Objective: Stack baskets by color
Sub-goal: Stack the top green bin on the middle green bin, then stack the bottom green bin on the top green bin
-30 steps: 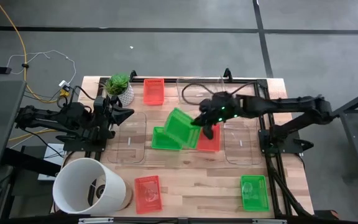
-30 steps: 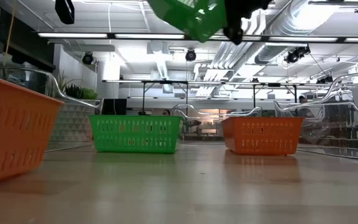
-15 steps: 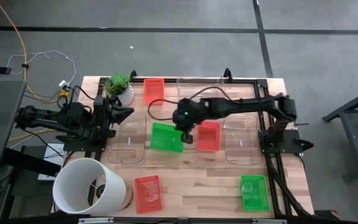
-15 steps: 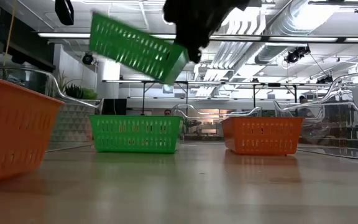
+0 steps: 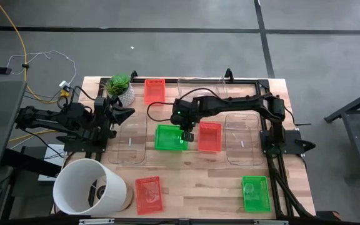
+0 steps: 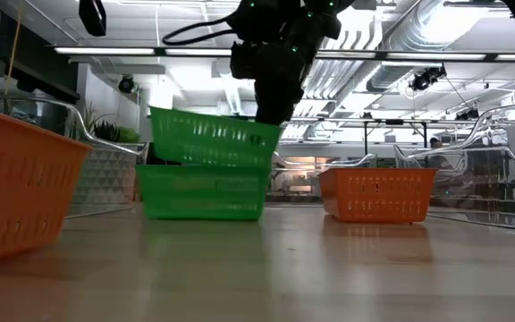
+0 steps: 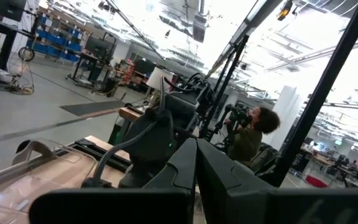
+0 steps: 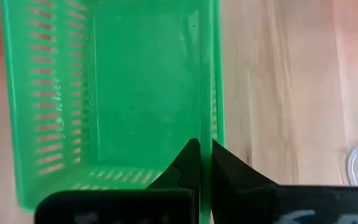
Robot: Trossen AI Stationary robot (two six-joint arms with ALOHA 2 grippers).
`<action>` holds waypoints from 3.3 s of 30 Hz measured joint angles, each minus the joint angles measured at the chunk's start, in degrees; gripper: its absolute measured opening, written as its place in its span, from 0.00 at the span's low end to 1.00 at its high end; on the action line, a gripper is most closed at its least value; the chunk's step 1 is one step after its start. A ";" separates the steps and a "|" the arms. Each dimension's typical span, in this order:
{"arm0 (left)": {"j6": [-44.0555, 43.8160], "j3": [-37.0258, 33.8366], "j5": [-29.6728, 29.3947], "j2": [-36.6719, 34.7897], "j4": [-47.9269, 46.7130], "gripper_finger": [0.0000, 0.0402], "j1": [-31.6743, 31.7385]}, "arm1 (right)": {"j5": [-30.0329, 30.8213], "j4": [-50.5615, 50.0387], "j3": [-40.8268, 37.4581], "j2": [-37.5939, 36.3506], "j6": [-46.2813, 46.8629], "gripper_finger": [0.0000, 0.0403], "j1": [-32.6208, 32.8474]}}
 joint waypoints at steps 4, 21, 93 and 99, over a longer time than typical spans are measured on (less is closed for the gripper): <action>-0.07 0.00 0.01 0.01 -0.01 0.00 0.00 | 0.38 0.07 -0.02 0.00 -0.18 0.00 -0.24; 0.44 0.00 0.01 0.00 0.00 0.00 0.00 | 1.66 -0.16 -0.09 0.00 -8.35 0.06 -0.09; 2.38 0.00 0.28 0.00 -0.46 0.00 0.02 | 3.23 26.99 -37.08 -39.70 17.83 0.00 -2.85; 4.73 0.00 -1.33 0.29 -0.52 0.00 0.07 | 10.12 44.92 -51.41 -55.56 26.25 0.00 3.74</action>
